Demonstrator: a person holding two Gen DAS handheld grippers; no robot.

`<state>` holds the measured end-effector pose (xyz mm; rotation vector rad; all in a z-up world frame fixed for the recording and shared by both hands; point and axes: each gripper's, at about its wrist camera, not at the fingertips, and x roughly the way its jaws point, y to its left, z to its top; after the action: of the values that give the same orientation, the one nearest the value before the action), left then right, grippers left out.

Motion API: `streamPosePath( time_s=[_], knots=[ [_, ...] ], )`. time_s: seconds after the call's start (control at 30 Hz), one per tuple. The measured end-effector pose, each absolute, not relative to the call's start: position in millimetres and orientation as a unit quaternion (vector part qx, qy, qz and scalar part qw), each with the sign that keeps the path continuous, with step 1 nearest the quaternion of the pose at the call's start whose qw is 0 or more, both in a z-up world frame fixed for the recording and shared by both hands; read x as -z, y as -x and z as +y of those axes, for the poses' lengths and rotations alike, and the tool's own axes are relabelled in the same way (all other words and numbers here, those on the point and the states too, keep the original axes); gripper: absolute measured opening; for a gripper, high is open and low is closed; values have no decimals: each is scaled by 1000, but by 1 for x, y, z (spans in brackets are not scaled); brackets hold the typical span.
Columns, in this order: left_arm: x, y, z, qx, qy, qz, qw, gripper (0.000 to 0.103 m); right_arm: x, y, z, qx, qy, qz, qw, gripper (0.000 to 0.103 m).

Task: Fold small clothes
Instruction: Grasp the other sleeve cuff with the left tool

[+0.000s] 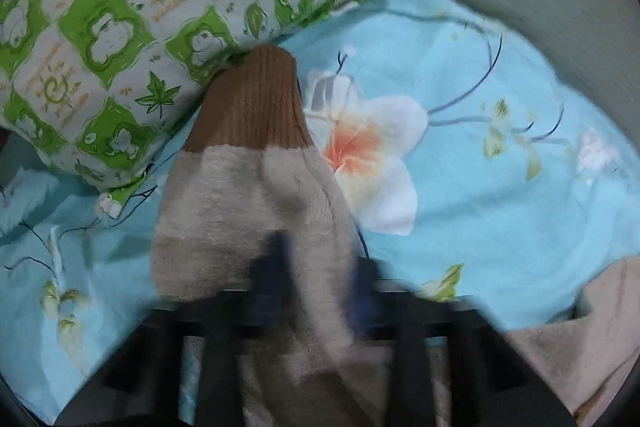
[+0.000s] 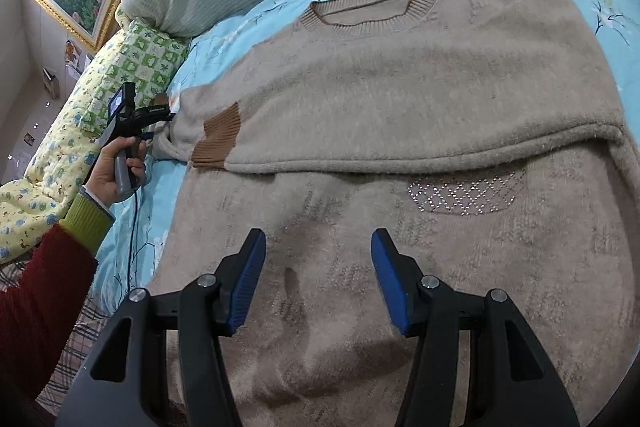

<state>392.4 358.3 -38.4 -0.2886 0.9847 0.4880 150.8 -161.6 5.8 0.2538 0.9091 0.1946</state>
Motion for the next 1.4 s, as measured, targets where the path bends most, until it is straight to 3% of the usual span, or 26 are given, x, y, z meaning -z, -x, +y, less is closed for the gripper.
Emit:
streamPosePath(
  time_s=[0.23,0.53,0.7,0.93,1.07,1.13,1.2,1.4],
  knots=[
    [-15,-352,329,-154,177,384,893,4,-13,-145,-164,-89,-136,421,892,56],
    [-86,-322,154,81,158,312,933,4,-24,-121,-186,-65,-173,389,902,56],
    [-71,-324,40,186,114,321,922,5,-33,-104,-211,-45,-202,374,904,56],
    [-6,-348,-35,228,91,396,885,6,-43,-86,-241,-12,-218,352,910,56],
    [20,-336,-40,225,90,428,871,13,-42,-87,-253,7,-231,353,906,56],
    [23,-328,-31,225,94,435,867,21,-44,-92,-254,12,-230,355,906,58],
    [23,-309,-14,213,100,434,870,45,-48,-101,-252,15,-222,358,907,68],
    [16,-239,54,157,104,420,888,57,-73,-144,-214,-12,-160,353,922,71]
  ],
)
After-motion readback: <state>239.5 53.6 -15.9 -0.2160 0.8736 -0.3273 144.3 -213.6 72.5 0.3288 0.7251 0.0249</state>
